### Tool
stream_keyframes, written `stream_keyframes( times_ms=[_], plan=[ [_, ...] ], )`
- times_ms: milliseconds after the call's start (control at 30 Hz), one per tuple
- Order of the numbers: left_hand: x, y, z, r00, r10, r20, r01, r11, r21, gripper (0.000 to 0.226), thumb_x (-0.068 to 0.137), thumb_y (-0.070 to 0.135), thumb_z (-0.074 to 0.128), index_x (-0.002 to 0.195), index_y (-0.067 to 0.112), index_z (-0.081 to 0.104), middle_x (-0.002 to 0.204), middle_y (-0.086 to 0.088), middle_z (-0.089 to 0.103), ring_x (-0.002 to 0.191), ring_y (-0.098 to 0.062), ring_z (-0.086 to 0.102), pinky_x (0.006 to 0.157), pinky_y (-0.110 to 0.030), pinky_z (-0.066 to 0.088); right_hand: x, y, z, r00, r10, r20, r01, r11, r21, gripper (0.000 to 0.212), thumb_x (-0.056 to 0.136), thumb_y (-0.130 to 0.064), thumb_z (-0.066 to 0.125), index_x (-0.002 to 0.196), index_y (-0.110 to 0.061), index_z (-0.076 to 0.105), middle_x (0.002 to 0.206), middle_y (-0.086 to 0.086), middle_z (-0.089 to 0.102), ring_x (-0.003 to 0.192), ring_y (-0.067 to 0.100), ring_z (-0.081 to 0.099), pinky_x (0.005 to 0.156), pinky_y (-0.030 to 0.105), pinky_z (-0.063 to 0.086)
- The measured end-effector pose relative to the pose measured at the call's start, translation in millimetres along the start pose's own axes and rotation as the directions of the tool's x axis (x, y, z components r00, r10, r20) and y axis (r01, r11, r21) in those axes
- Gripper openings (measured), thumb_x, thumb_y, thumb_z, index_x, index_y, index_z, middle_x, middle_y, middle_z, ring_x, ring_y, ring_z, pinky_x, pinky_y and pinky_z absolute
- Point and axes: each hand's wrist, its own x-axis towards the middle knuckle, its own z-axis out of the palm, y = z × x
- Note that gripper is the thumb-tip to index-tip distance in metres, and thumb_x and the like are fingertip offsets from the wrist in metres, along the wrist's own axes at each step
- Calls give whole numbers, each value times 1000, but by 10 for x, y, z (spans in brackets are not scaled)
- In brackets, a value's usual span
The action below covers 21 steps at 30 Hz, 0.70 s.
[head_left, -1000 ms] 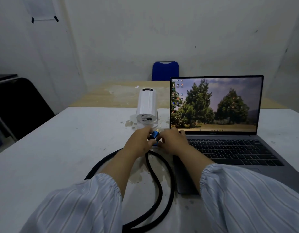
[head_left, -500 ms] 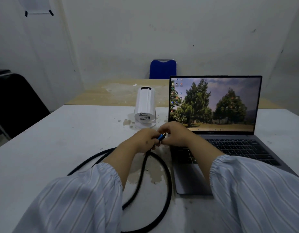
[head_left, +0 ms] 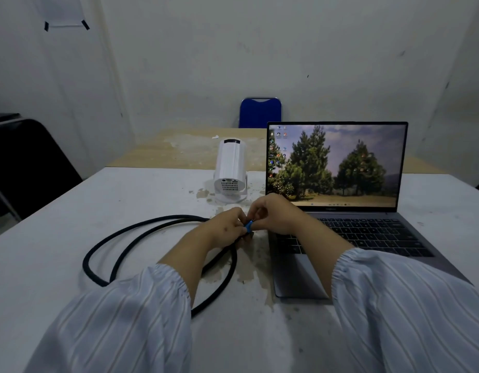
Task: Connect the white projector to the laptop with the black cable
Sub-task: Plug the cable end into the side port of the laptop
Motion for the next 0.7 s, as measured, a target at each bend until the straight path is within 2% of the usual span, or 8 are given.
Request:
stream_keyframes(
  times_ms=[67, 167, 333, 500, 533, 600, 633, 700],
  plan=[
    [-38, 21, 42, 998, 36, -58, -34, 999, 28, 28, 86, 21, 62, 108, 13, 47, 98, -8, 65, 81, -22, 57, 70, -31, 45, 0, -6, -5, 999, 25, -23, -25, 1000, 12, 14, 76, -13, 75, 88, -10, 70, 64, -7, 51, 59, 7, 48, 65, 28, 45],
    [-81, 48, 170, 972, 115, -207, -71, 976, 207, 50, 79, 21, 69, 120, 12, 42, 101, -12, 62, 90, -27, 59, 71, -34, 44, -5, -13, -1, 996, 68, -57, -65, 997, 45, 10, 79, -11, 71, 88, -13, 68, 65, -6, 51, 63, 11, 51, 68, 30, 46],
    [-95, -13, 342, 888, 212, -409, -23, 907, 420, 29, 84, 25, 61, 107, 11, 51, 105, -12, 68, 94, -33, 62, 73, -38, 47, -49, -5, 30, 993, 114, -31, -109, 986, 126, 13, 80, -9, 70, 92, -6, 70, 72, 4, 61, 68, 16, 57, 58, 21, 44],
    [-53, -62, 367, 849, 369, -378, -51, 769, 637, 29, 89, 34, 52, 112, 18, 58, 108, -5, 70, 97, -26, 64, 81, -37, 47, -44, 96, 35, 991, 124, -51, -118, 987, 106, 12, 80, -11, 69, 90, -6, 73, 67, -1, 60, 63, 7, 54, 58, 20, 44],
    [-39, -65, 364, 855, 375, -359, -62, 761, 646, 29, 90, 34, 51, 114, 19, 59, 109, -4, 70, 98, -26, 64, 83, -38, 47, -34, 136, 40, 988, 144, -51, -138, 985, 106, 10, 81, -12, 68, 89, -9, 73, 67, -4, 59, 65, 7, 55, 62, 22, 46],
    [-14, -64, 341, 878, 368, -307, -77, 741, 667, 28, 90, 33, 49, 112, 21, 60, 110, -4, 69, 101, -26, 62, 85, -37, 44, -16, 204, 54, 979, 194, -69, -187, 978, 96, 14, 82, -18, 60, 79, -25, 71, 78, -4, 64, 84, 17, 61, 87, 41, 49],
    [0, -69, 324, 889, 364, -279, -85, 730, 678, 28, 90, 34, 49, 112, 21, 61, 110, -5, 69, 102, -26, 61, 85, -37, 43, -12, 231, 54, 971, 222, -85, -217, 974, 66, 19, 83, -20, 55, 76, -31, 69, 90, -2, 67, 98, 22, 61, 101, 52, 41],
    [20, -89, 282, 910, 347, -225, -101, 713, 693, 31, 89, 39, 50, 113, 23, 62, 113, -4, 66, 107, -26, 57, 88, -38, 41, -35, 240, 29, 958, 267, -107, -275, 959, -63, 27, 87, -20, 45, 92, -33, 69, 116, 0, 65, 117, 26, 52, 112, 62, 20]
  ],
)
